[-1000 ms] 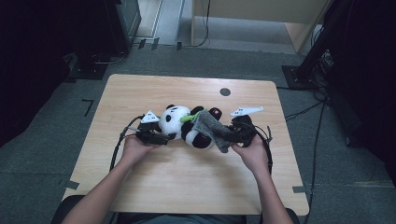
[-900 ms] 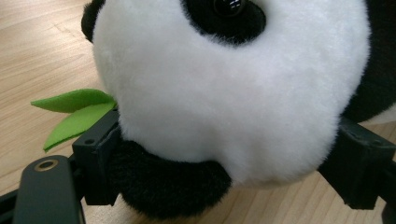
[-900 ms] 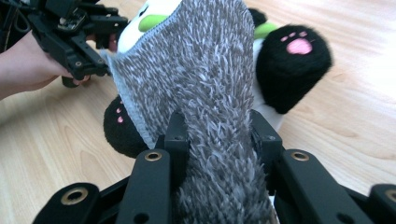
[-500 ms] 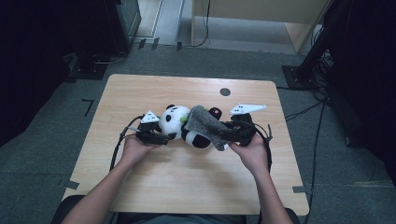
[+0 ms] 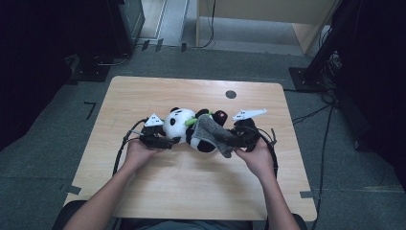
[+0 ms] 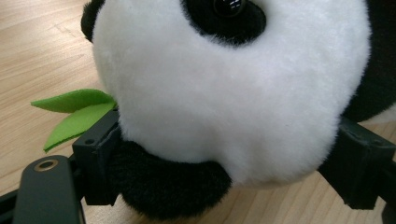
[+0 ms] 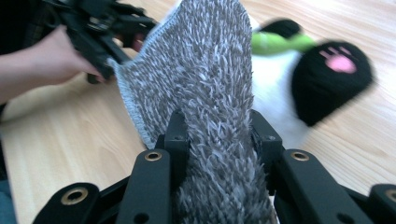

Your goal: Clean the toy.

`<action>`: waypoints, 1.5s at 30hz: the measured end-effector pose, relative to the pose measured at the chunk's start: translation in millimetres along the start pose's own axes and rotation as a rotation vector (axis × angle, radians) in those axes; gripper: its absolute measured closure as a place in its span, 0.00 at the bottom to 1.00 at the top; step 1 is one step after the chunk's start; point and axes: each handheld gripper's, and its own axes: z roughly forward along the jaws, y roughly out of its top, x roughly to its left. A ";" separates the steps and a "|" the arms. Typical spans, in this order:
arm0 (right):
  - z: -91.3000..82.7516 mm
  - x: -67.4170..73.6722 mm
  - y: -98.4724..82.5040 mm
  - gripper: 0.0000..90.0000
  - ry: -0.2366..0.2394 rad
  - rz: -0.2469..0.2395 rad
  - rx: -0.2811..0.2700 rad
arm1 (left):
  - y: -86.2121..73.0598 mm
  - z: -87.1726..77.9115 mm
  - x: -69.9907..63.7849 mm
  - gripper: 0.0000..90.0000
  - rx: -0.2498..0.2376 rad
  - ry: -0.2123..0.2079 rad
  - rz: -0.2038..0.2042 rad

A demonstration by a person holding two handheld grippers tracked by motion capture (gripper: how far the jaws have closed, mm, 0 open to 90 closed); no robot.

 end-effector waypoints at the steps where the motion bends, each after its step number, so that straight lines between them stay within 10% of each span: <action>1: -4.5 -6.5 -1.5 0.75 -0.009 0.013 0.002 | 0.0 0.0 0.1 0.16 -0.001 -0.001 -0.002; 10: -38.0 -29.1 4.4 0.75 -0.065 0.073 -0.149 | 0.0 0.2 0.8 0.16 -0.003 -0.005 -0.006; 20: 23.7 -36.4 6.2 0.60 -0.007 0.019 -0.020 | 0.2 0.0 1.1 0.16 -0.001 -0.006 -0.008; 31: 23.7 -31.8 7.0 0.68 -0.030 0.029 -0.117 | 0.4 0.1 0.9 0.16 0.000 -0.005 -0.006; 45: 37.1 -49.1 -22.4 0.75 -0.002 0.103 -0.025 | 0.5 0.2 0.3 0.16 0.001 -0.001 0.011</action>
